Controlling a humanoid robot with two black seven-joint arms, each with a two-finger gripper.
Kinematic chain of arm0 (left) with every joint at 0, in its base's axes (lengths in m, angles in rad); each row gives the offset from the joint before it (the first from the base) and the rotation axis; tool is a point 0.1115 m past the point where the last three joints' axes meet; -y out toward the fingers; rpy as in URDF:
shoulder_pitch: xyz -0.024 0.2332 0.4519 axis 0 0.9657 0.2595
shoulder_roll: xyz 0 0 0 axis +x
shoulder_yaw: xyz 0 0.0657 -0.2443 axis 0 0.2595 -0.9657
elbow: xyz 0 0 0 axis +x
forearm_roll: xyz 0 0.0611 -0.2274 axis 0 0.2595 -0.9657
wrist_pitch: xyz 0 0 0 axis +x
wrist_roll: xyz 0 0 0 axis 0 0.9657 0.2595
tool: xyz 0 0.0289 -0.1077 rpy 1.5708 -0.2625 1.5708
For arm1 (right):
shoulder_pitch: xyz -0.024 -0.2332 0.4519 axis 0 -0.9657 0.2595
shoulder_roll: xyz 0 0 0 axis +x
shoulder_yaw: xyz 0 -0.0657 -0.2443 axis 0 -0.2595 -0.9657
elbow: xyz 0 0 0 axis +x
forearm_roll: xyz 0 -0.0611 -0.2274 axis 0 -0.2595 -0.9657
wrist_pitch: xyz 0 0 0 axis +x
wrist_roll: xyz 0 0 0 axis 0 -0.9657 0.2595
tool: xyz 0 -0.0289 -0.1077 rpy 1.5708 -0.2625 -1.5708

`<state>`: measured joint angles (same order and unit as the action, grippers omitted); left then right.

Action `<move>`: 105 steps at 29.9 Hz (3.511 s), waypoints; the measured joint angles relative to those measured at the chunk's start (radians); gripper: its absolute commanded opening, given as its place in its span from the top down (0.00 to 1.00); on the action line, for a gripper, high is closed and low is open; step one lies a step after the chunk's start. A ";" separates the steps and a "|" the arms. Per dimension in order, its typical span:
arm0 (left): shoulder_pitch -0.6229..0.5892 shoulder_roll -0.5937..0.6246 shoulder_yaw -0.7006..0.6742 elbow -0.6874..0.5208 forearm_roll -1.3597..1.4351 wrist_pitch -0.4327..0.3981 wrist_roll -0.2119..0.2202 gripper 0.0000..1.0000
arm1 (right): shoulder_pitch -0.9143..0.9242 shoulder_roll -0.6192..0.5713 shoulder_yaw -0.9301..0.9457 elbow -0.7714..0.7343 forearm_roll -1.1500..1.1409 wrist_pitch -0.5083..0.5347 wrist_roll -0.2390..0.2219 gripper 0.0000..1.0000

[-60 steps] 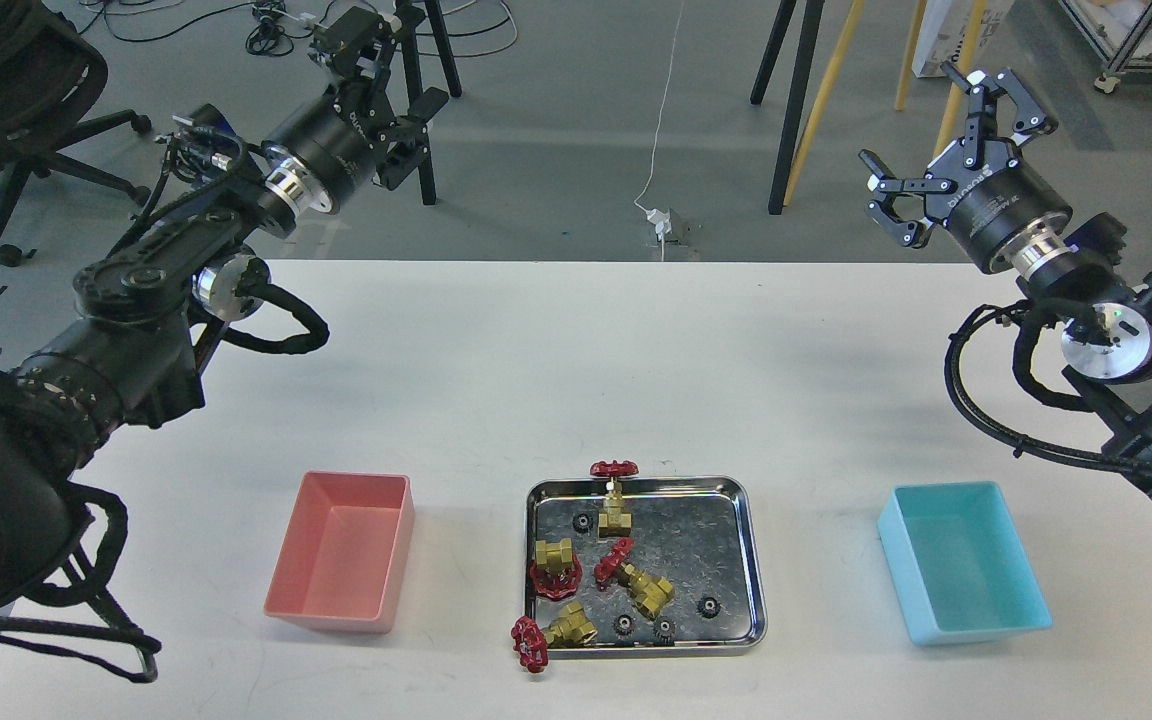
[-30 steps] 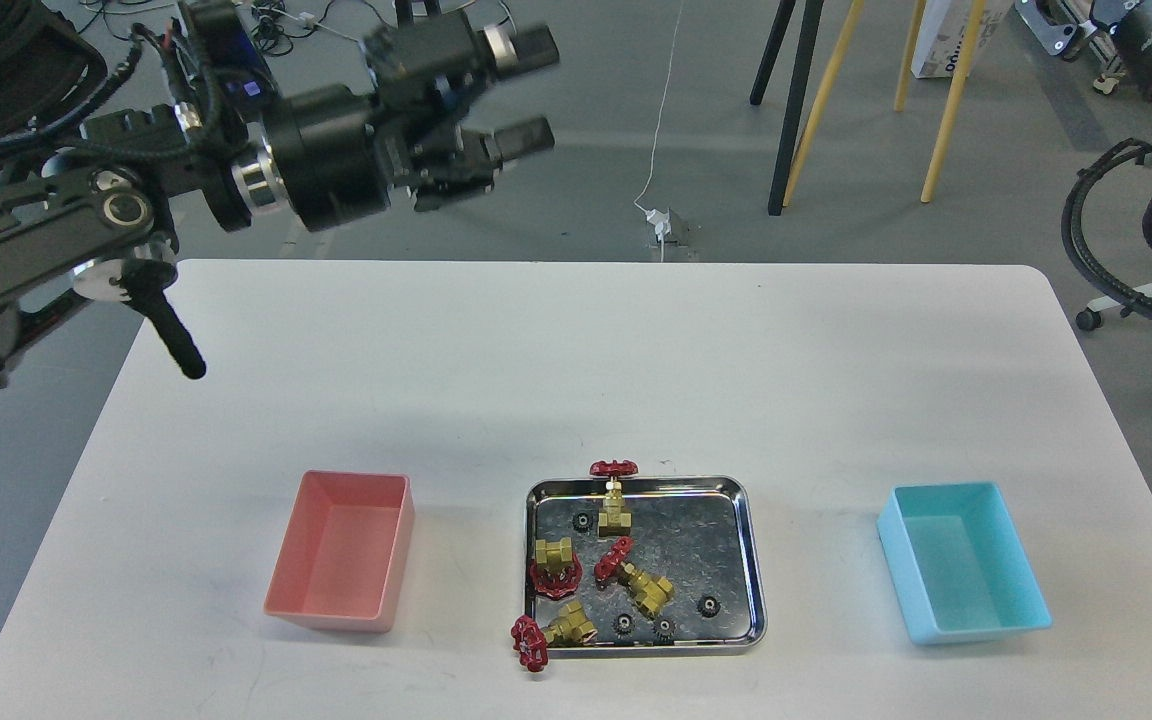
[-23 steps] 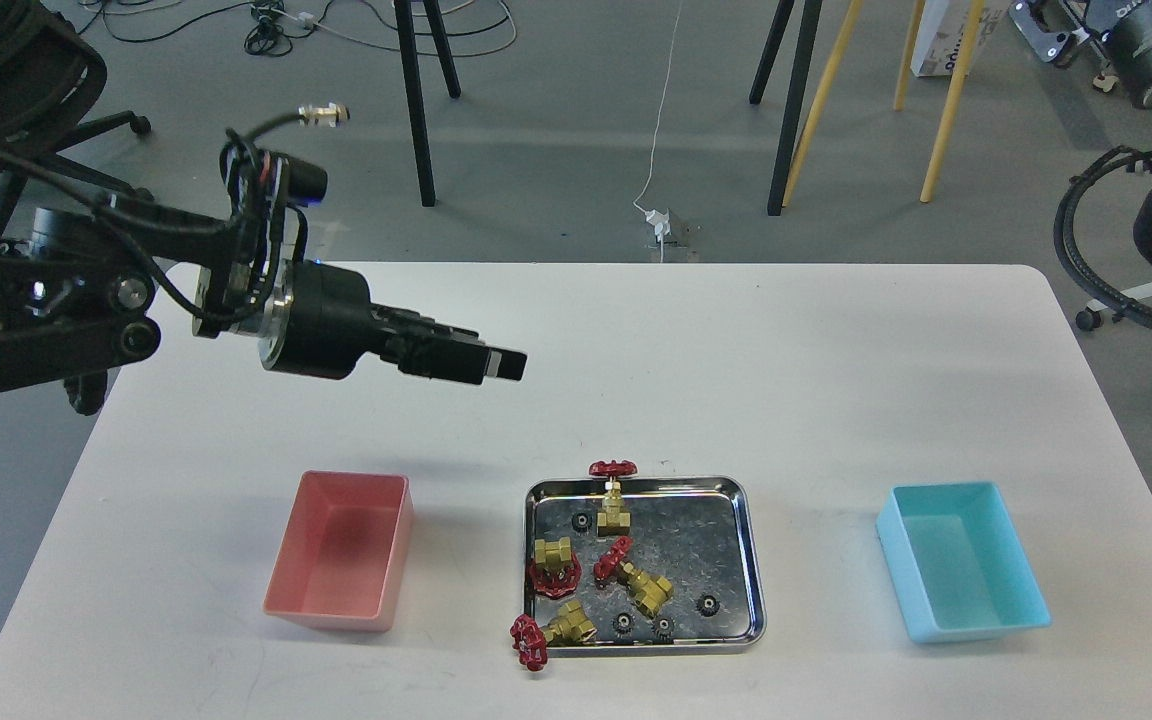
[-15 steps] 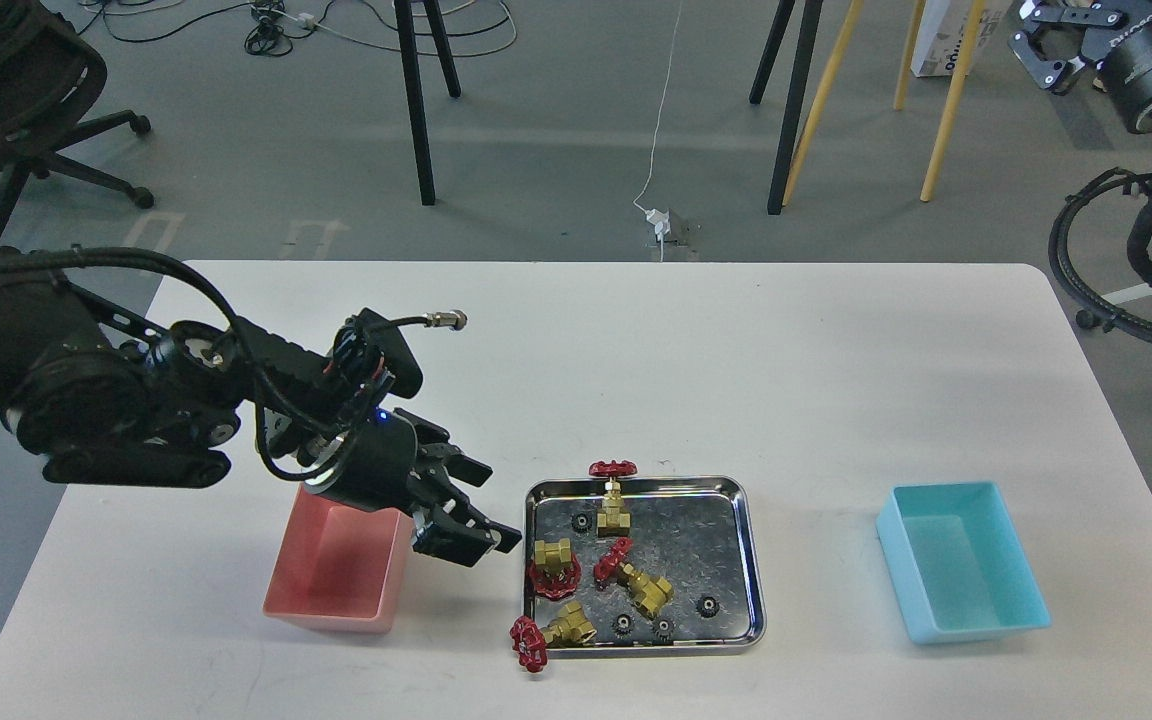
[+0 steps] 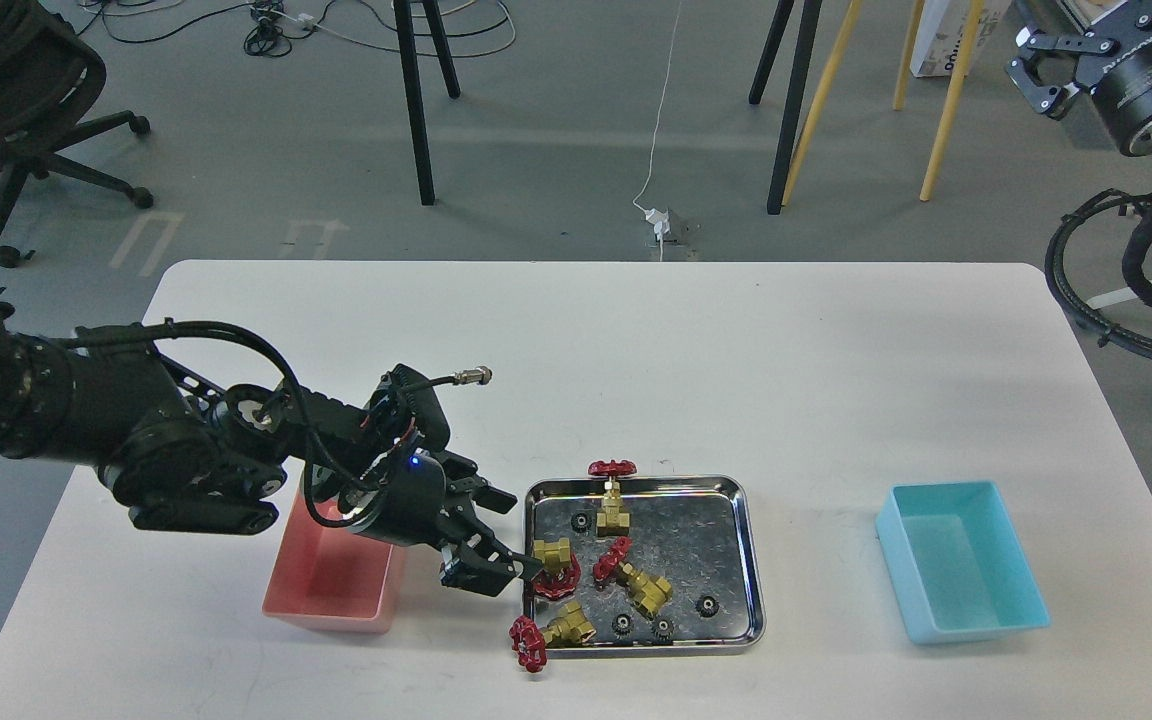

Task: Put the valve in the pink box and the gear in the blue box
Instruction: 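Lower the left gripper onto a red-handled brass valve and grasp it, then carry the valve with the left gripper over the pink box, then open the left gripper to drop the valve into the pink box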

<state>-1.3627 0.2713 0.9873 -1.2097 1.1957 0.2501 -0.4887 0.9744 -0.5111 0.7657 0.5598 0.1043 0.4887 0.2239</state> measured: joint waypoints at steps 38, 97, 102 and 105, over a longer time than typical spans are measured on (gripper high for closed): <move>0.089 -0.049 -0.038 0.087 0.010 0.029 0.000 0.90 | -0.023 0.000 -0.005 0.000 0.000 0.000 0.000 0.00; 0.387 0.683 -0.383 -0.101 0.312 0.101 0.000 0.83 | 0.191 0.117 0.018 0.002 0.002 -0.183 0.000 0.00; 0.389 0.659 -0.384 -0.098 0.312 0.101 0.000 0.70 | 0.177 0.113 0.017 0.007 0.002 -0.183 0.000 0.00; 0.389 0.652 -0.384 -0.097 0.312 0.100 0.000 0.59 | 0.168 0.111 0.013 0.010 0.002 -0.183 -0.001 0.00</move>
<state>-0.9741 0.9233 0.6030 -1.3070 1.5073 0.3502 -0.4887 1.1428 -0.3999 0.7791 0.5699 0.1059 0.3054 0.2229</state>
